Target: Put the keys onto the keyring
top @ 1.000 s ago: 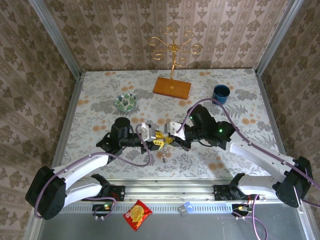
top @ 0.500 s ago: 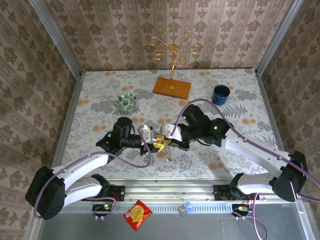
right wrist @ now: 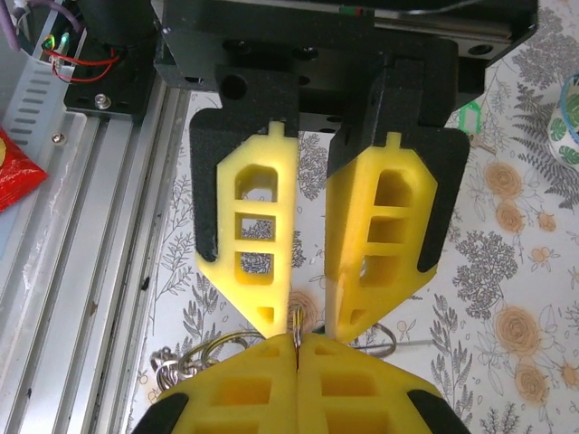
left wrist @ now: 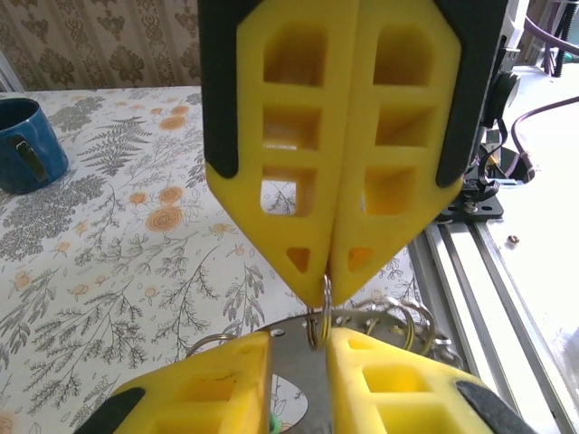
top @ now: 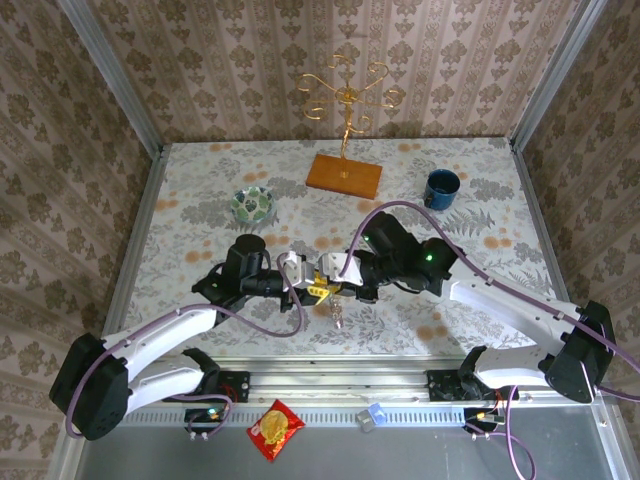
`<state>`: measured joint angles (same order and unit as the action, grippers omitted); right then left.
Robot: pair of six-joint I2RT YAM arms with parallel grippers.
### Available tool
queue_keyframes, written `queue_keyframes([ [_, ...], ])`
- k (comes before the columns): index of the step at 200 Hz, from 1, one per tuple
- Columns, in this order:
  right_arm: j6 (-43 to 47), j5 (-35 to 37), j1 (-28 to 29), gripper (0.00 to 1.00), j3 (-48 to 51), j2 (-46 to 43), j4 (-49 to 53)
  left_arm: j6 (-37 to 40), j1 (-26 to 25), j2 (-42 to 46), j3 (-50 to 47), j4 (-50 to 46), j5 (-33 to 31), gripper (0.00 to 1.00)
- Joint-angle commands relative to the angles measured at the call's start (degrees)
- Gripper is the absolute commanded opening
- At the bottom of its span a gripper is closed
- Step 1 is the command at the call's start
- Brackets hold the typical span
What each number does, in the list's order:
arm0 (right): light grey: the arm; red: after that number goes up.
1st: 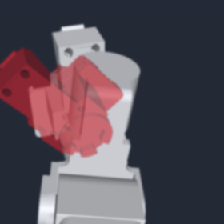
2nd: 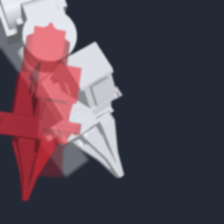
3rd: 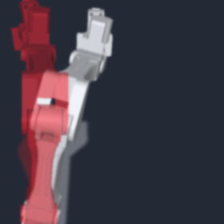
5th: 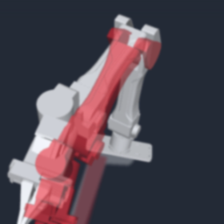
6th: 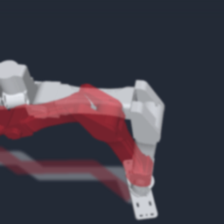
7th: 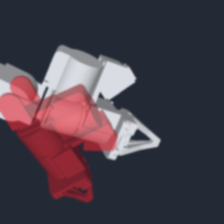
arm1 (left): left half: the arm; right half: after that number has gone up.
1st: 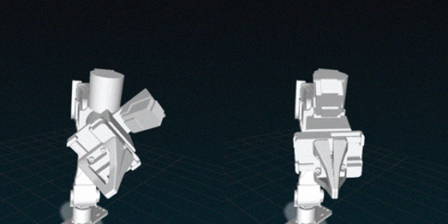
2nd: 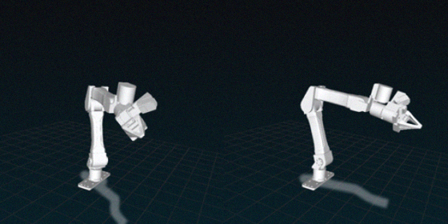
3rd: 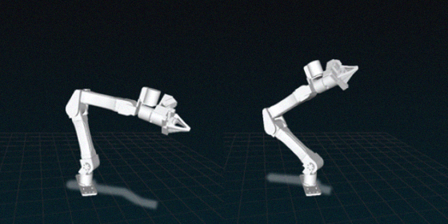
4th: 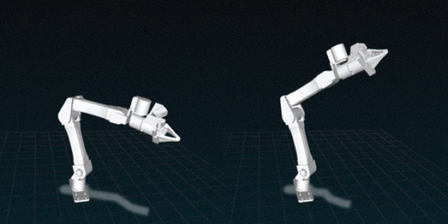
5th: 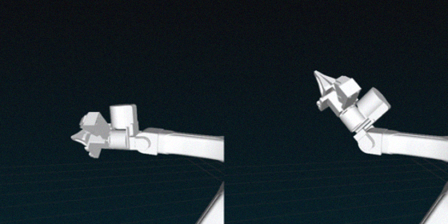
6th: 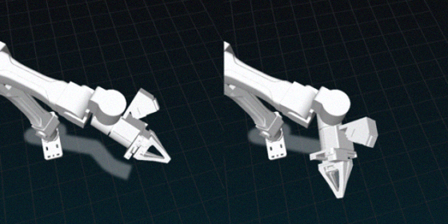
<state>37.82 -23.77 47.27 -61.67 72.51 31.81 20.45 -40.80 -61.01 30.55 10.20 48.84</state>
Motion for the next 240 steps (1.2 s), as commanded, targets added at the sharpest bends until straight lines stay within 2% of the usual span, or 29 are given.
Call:
queue_keyframes([
  [1,1.51,0.67,0.78,0.0,-1.61,0.66,0.97,1.26,-0.16,0.42,1.97,-0.35,1.21,0.19],
  [27,1.47,0.74,1.01,0.0,-1.92,1.09,1.15,1.34,-0.15,0.37,2.06,-0.35,1.5,0.14],
  [48,0.32,0.39,0.91,0.0,-1.4,0.43,-0.19,1.44,-0.16,0.41,2.04,-0.66,1.74,0.0],
  [59,-1.34,-0.09,0.36,0.0,-0.09,-0.91,-3.13,1.51,-0.22,0.53,1.8,-0.63,1.79,0.0],
  [86,-8.29,-5.67,-3.92,0.28,5.89,-6.27,-11.48,0.21,-0.21,0.97,0.2,2.16,1.79,0.0],
  [104,-13.54,-9.61,-6.49,0.32,11.43,-9.58,-18.46,-1.75,-0.22,1.32,-1.7,7.05,1.55,0.0],
  [128,-18.97,-11.26,-6.92,0.35,17.52,-11.92,-26.37,-4.92,-0.23,1.31,-4.04,13.85,1.27,0.0],
  [186,-23.87,-11.59,-6.93,0.35,22.8,-10.7,-33.45,-7.64,-0.34,1.47,-6.41,19.06,0.79,0.0],
  [240,-24.79,-12.54,-6.87,0.23,22.4,-8.71,-35.24,-8.66,-0.54,1.3,-7.29,21.43,0.78,0.0],
])
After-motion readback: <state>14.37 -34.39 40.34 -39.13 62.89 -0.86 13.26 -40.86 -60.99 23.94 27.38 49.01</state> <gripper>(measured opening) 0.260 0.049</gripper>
